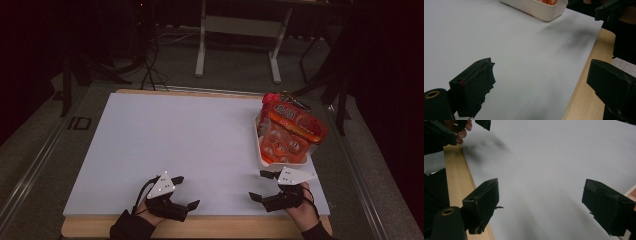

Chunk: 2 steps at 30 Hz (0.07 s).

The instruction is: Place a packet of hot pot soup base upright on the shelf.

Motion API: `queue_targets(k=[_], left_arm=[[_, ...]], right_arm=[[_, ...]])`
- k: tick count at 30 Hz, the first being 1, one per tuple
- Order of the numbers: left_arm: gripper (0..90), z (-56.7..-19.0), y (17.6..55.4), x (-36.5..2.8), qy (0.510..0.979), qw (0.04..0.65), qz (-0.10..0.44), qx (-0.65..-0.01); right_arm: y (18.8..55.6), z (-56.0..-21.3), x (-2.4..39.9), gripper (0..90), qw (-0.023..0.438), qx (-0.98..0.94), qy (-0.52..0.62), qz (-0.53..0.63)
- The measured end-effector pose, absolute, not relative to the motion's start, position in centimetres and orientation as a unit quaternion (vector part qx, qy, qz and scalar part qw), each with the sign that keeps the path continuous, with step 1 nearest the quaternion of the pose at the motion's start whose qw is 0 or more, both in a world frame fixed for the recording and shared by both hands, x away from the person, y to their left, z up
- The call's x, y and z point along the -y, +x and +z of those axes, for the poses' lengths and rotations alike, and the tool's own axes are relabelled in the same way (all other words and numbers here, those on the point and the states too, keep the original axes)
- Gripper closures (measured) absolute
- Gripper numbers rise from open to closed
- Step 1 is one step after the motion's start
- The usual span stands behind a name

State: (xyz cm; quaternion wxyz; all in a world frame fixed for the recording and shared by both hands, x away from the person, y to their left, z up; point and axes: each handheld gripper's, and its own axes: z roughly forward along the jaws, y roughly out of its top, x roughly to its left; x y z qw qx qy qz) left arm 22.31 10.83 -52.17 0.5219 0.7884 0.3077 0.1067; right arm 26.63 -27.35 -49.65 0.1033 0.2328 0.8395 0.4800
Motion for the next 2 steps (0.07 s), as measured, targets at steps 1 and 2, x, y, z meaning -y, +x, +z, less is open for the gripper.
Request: queue_targets(k=[1,2], left_arm=[[7.0,-52.16,22.31,-10.85,0.788,0.522,0.107,-0.308],[7.0,-52.18,22.32,-10.86,0.788,0.522,0.107,-0.308]], right_arm=[[26.65,-49.68,27.36,14.0,0.103,-0.84,0.233,0.48],[26.69,-49.71,27.38,14.0,0.102,-0.84,0.234,0.48]])
